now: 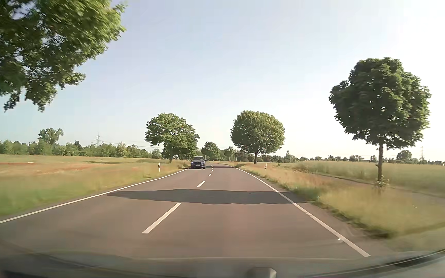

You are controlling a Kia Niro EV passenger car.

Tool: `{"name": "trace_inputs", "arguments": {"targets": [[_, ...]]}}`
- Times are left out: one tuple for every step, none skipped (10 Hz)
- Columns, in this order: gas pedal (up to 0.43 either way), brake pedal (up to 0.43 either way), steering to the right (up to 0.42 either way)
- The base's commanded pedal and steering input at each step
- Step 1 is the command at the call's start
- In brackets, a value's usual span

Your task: Follow the waypoints while adhering to traffic rules and regulations

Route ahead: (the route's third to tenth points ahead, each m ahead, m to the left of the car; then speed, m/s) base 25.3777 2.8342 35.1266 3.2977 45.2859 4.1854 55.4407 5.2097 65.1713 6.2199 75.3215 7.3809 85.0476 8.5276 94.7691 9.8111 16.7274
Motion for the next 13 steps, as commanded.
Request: {"name": "trace_inputs", "arguments": {"targets": [[0.087, 0.030, -0.007], [0.087, 0.030, -0.007], [0.087, 0.030, -0.007], [0.087, 0.030, -0.007], [0.087, 0.030, -0.007], [0.087, 0.030, -0.007], [0.087, 0.030, -0.007], [0.087, 0.030, -0.007], [0.087, 0.030, -0.007], [0.087, 0.030, -0.007], [0.087, 0.030, -0.007], [0.087, 0.030, -0.007], [0.087, 0.030, -0.007]]}}
